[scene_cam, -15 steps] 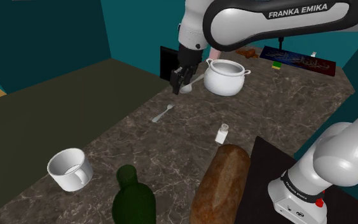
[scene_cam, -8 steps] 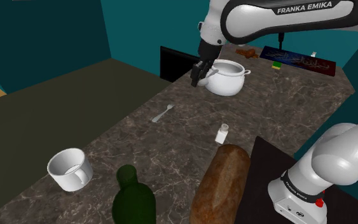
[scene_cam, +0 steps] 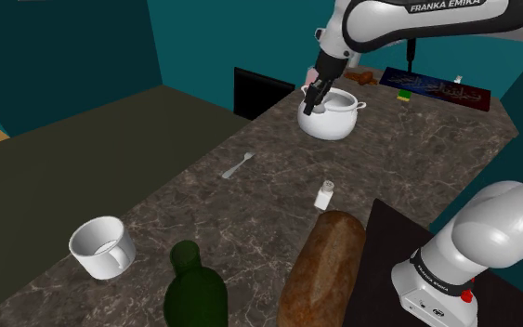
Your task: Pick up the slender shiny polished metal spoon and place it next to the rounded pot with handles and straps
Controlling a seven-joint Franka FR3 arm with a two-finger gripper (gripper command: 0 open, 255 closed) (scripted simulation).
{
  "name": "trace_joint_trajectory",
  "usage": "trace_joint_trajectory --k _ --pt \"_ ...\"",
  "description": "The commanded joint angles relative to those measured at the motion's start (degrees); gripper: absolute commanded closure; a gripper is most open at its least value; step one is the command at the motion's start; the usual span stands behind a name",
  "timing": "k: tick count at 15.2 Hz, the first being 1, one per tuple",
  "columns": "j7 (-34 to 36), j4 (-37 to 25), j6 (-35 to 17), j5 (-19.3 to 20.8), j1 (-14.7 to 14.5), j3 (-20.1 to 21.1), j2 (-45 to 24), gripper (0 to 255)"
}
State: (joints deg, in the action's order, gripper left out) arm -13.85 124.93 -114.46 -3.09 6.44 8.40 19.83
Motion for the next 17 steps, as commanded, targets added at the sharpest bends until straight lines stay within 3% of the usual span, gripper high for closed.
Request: trace_joint_trajectory --k 1,9,17 --pt "-2.92 0.11 0.07 0.22 0.98 -1.99 0.09 255" --pt "-14.26 -2.08 0.26 1.07 5.02 -9.83 -2.29 255" --pt "-25.54 -8.43 1.06 0.68 8.90 -17.13 -8.33 255"
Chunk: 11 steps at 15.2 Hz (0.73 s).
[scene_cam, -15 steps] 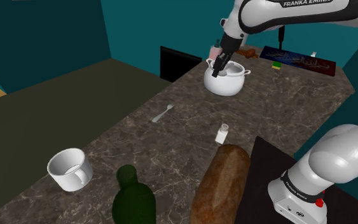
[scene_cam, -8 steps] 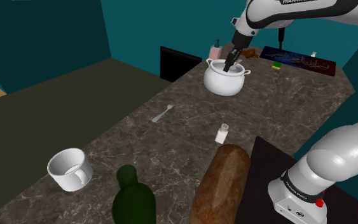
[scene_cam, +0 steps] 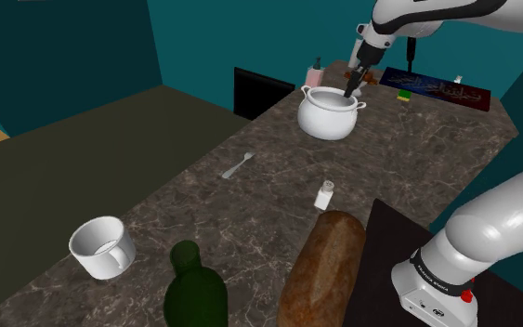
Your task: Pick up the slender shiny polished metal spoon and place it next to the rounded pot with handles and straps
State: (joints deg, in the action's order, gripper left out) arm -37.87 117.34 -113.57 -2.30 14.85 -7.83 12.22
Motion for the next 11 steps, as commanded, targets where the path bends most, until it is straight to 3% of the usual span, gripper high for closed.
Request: trace_joint_trajectory --k 1,11 --pt "-2.94 -1.92 0.34 -0.31 0.97 -1.76 -1.72 255" --pt "-17.02 -16.88 3.81 -4.71 6.50 -9.22 -14.69 255"
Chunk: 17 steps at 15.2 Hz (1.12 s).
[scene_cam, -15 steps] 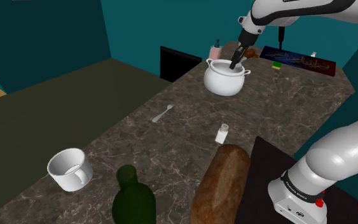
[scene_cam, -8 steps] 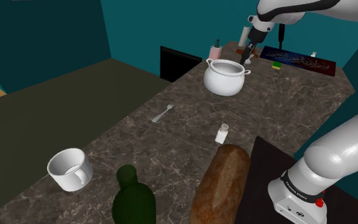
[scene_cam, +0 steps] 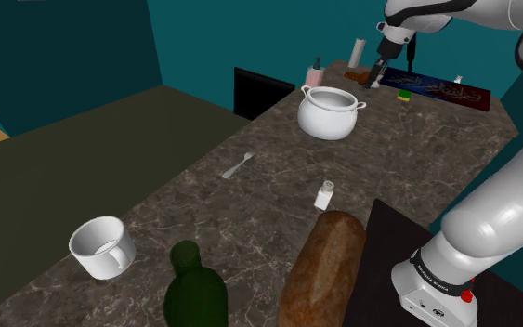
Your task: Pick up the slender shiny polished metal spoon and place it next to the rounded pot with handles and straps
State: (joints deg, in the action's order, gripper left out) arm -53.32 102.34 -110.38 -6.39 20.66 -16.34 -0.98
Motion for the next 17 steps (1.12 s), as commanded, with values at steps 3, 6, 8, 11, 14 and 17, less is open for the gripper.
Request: trace_joint_trajectory --k 3,6,8,11,14,17 --pt "-5.58 -8.04 2.51 -2.75 2.94 -2.36 -6.49 255" --pt "-9.32 -15.23 4.96 -5.15 5.70 -3.59 -12.06 255" --pt "-11.57 -20.76 6.97 -6.85 7.87 -4.15 -16.15 255" --pt "-13.46 -24.21 7.34 -8.29 9.82 -4.33 -19.69 255" --pt "-13.79 -21.64 4.97 -8.33 9.58 -4.26 -19.52 255" --pt "-14.14 -19.29 2.68 -8.44 9.38 -4.19 -19.49 255"
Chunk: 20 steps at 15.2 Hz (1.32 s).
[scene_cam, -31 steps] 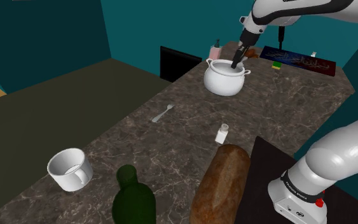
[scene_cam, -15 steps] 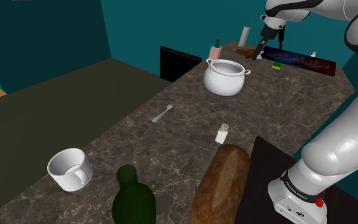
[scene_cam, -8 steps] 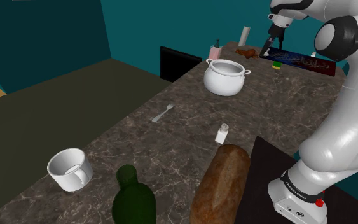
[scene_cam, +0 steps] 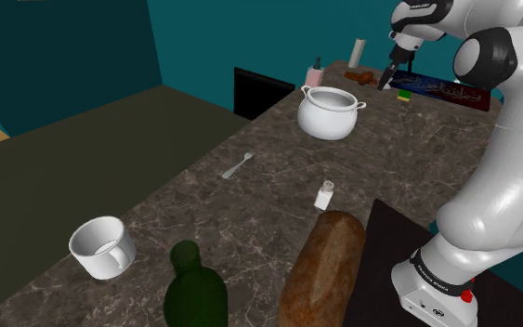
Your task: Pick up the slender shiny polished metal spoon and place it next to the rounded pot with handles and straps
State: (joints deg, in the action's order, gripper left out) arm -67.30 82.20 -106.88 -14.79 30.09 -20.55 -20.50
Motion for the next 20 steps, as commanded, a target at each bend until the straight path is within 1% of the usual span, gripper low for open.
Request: trace_joint_trajectory --k 1,10,20 --pt "-0.28 1.59 -1.57 -0.10 -0.10 0.04 0.01 255" --pt "-1.47 7.35 -8.00 -0.88 -0.39 0.38 -0.81 255" --pt "-3.05 12.13 -14.60 -2.33 -0.34 0.98 -2.87 255"
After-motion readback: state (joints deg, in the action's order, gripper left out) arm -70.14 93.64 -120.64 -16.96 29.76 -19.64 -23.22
